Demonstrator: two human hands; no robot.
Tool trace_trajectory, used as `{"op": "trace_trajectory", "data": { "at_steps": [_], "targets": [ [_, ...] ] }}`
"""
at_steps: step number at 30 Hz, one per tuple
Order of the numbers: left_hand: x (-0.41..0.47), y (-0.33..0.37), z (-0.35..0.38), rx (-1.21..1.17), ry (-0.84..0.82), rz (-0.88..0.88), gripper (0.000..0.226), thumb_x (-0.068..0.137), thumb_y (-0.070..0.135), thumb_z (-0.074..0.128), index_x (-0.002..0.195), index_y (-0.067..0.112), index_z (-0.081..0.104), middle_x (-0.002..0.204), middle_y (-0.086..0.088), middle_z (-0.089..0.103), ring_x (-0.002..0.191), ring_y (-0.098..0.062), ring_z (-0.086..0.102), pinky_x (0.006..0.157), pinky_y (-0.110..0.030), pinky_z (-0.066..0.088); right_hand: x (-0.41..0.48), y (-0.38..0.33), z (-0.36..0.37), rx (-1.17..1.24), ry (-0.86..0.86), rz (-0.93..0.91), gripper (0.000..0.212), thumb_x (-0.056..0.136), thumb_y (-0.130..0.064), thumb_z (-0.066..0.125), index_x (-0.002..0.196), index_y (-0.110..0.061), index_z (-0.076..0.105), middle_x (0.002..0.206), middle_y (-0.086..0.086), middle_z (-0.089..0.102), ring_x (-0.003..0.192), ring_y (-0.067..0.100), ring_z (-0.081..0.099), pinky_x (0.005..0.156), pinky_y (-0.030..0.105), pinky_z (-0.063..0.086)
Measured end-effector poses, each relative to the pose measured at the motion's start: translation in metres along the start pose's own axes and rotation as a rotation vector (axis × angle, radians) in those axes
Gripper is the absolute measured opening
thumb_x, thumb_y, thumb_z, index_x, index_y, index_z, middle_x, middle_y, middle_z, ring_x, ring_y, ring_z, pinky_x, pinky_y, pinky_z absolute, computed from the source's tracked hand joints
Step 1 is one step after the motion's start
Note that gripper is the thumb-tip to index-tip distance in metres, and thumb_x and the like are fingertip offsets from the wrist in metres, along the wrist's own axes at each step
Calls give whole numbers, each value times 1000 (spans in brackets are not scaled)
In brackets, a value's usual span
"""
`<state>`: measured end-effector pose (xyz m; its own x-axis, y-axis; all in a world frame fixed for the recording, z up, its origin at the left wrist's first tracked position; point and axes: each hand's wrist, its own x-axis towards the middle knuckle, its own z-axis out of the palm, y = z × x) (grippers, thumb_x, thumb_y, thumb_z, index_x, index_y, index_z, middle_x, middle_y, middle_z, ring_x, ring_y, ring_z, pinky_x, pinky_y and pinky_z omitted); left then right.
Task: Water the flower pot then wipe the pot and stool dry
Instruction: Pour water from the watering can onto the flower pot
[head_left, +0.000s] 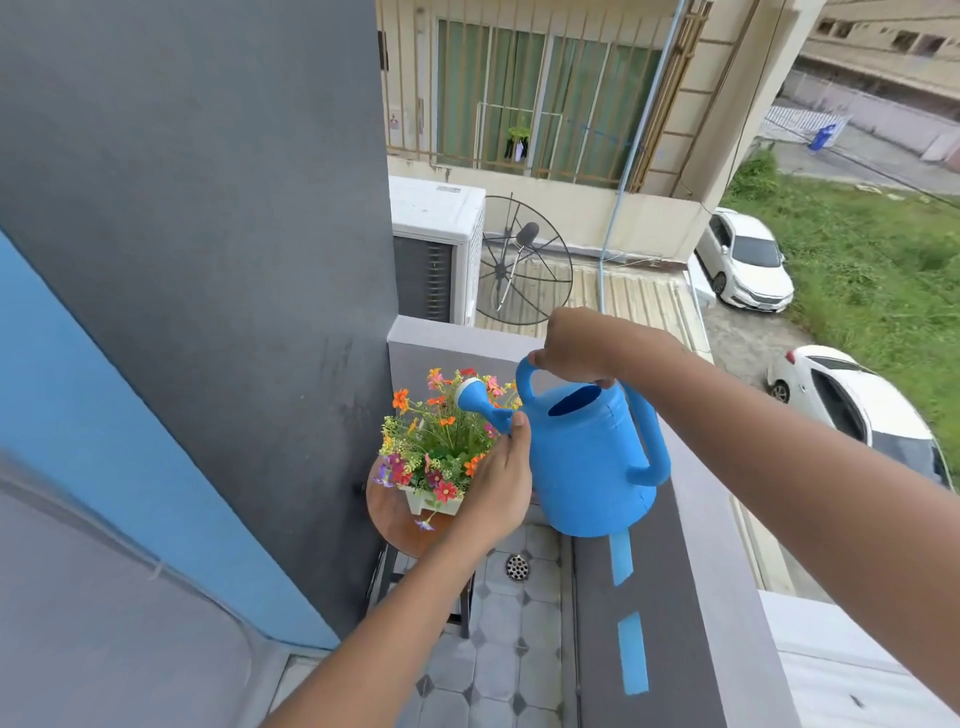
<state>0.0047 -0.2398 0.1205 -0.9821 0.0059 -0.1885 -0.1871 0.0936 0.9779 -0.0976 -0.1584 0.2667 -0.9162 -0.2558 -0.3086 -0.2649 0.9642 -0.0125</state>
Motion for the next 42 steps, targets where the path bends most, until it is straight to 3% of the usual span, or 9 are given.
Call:
{"op": "trace_trajectory", "data": {
  "at_steps": [4, 6, 17, 22, 25, 28, 33, 38, 42],
  "targets": [
    [7, 6, 6, 15, -2, 35, 47, 85, 80, 11, 101, 61, 51, 109, -5, 63, 94, -15, 60, 86, -41, 49, 1, 9, -2, 20, 29, 37, 28, 103, -34, 45, 98, -8, 40, 69, 10, 51, 43, 26, 53, 44, 28, 40],
    [11, 9, 11, 26, 2, 33, 41, 85, 79, 12, 93, 68, 50, 108, -8, 65, 96, -24, 64, 86, -50, 53, 1, 15, -5, 23, 26, 58, 29, 103, -35, 46, 96, -7, 42, 70, 11, 52, 45, 26, 54, 44, 28, 41],
    [24, 11, 35, 28, -83, 14, 44, 83, 83, 12, 87, 61, 50, 110, -21, 63, 97, -36, 66, 86, -61, 52, 0, 37, -9, 10, 42, 123, 31, 101, -37, 49, 98, -6, 45, 75, 9, 54, 51, 25, 57, 50, 33, 49],
    [23, 4, 24, 19, -15, -9, 48, 80, 87, 14, 92, 56, 49, 111, -16, 61, 105, -40, 61, 90, -61, 50, 1, 24, -8, 37, 74, 50, 43, 100, -37, 50, 69, -11, 39, 66, 6, 49, 47, 22, 50, 45, 27, 38],
    [18, 0, 11, 47, 21, -5, 49, 79, 87, 14, 93, 54, 48, 108, -15, 59, 94, -35, 61, 86, -54, 50, 2, 10, -8, 23, 77, -2, 45, 100, -38, 51, 65, -13, 36, 64, 5, 47, 48, 20, 47, 45, 28, 36],
    [6, 2, -3, 39, 50, 6, 64, 84, 81, 9, 114, 41, 49, 108, -1, 54, 95, -16, 51, 90, -43, 45, 3, -5, -7, 29, 67, -58, 47, 100, -39, 51, 64, -12, 38, 62, 6, 47, 47, 21, 49, 46, 28, 40],
    [-11, -4, -13, 63, 110, -43, 94, 74, 89, 8, 128, 24, 49, 120, -14, 60, 104, -28, 61, 96, -52, 48, 3, -23, -2, 14, 54, -152, 47, 98, -37, 54, 61, -13, 39, 58, 4, 44, 47, 19, 45, 45, 27, 34],
    [-24, -10, -13, 11, 101, -111, 61, 71, 92, 11, 100, 48, 42, 111, -10, 63, 98, -27, 66, 91, -53, 51, -3, -31, 1, 8, 24, -198, 50, 96, -40, 56, 60, -11, 35, 54, 6, 42, 44, 24, 43, 51, 29, 40],
    [-34, -13, -3, 0, 88, -93, 66, 72, 91, 11, 106, 45, 42, 105, -11, 64, 96, -25, 65, 89, -55, 50, -17, -31, 1, -43, 19, -217, 48, 98, -38, 54, 60, -11, 39, 56, 6, 41, 46, 21, 40, 48, 27, 33]
  ]
}}
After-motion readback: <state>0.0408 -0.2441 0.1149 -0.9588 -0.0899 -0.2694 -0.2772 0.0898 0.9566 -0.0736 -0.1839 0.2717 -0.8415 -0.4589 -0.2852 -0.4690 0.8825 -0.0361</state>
